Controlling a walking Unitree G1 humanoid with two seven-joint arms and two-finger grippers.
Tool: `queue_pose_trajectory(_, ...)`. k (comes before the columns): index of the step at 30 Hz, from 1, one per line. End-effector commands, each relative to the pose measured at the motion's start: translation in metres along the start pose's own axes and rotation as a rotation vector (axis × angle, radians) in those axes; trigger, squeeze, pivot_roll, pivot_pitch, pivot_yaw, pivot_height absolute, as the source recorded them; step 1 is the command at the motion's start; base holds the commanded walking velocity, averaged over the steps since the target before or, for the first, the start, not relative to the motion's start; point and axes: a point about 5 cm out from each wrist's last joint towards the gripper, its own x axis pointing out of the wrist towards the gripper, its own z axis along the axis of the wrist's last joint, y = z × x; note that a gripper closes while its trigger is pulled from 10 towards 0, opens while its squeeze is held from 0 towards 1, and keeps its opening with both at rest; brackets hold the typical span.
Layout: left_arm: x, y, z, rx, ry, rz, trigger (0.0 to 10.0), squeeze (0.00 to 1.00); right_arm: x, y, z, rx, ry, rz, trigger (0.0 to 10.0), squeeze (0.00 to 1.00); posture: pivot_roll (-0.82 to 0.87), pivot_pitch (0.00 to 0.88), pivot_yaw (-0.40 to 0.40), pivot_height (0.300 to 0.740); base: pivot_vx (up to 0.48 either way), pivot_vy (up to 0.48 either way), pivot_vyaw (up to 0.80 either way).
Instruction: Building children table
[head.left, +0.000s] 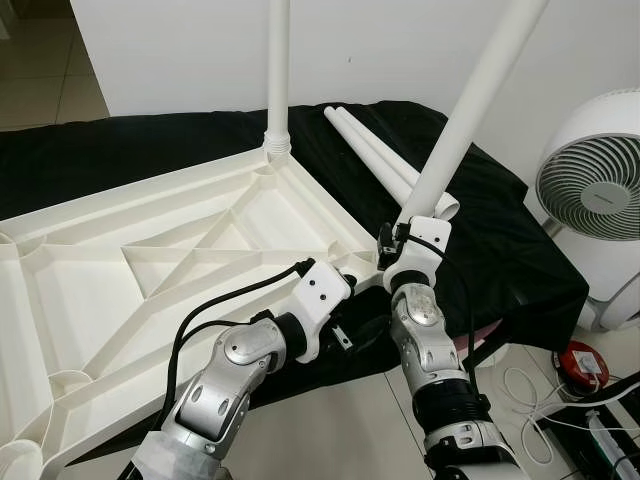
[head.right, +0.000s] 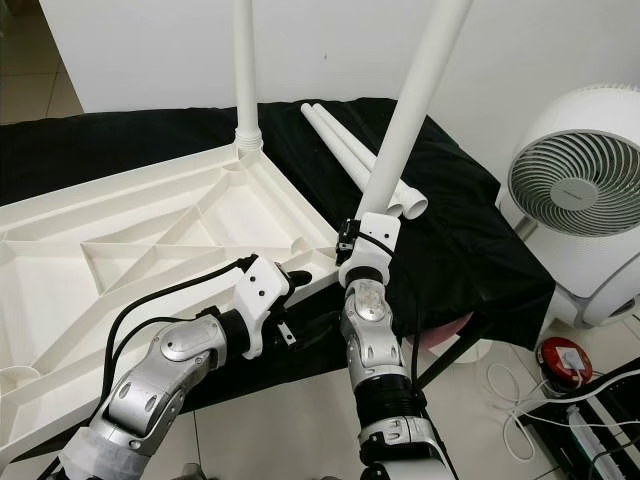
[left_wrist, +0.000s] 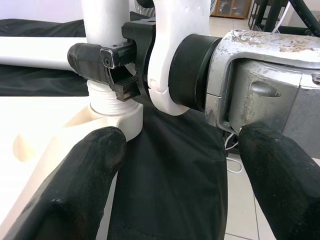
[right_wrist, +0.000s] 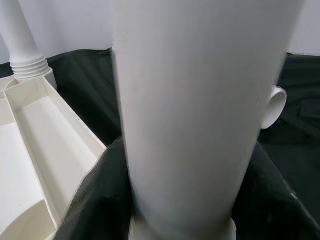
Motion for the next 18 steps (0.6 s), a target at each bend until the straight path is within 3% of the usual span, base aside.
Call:
queue_pose_trajectory(1, 0.004, 0.0, 0.0, -0.004, 0.002, 0.027, 10.0, 0.0, -0.003, -0.003, -0.008, 0.022, 0.031, 0.01, 10.0, 1.0, 0.0, 0.023, -0.067, 0.74, 0.0, 0.0, 0.0)
queue_pose_trajectory(11, 0.005, 0.001, 0.001, 0.002, -0.001, 0.022, 10.0, 0.0, 0.004, -0.014, 0.001, -0.012, -0.009, 0.1, 10.0, 1.0, 0.0, 0.008, -0.065, 0.74, 0.0, 0.0, 0.0)
queue_pose_trajectory(12, 0.005, 0.001, 0.002, 0.003, -0.002, 0.022, 10.0, 0.0, 0.005, -0.015, 0.001, -0.014, -0.003, 0.119, 10.0, 0.0, 0.0, 0.008, -0.065, 0.74, 0.0, 0.0, 0.0)
queue_pose_trajectory(18, 0.005, 0.001, 0.001, 0.005, 0.0, 0.02, 10.0, 0.0, 0.006, -0.022, -0.002, -0.067, 0.021, 0.262, 10.0, 0.0, 0.0, 0.0, -0.062, 0.74, 0.0, 0.0, 0.0)
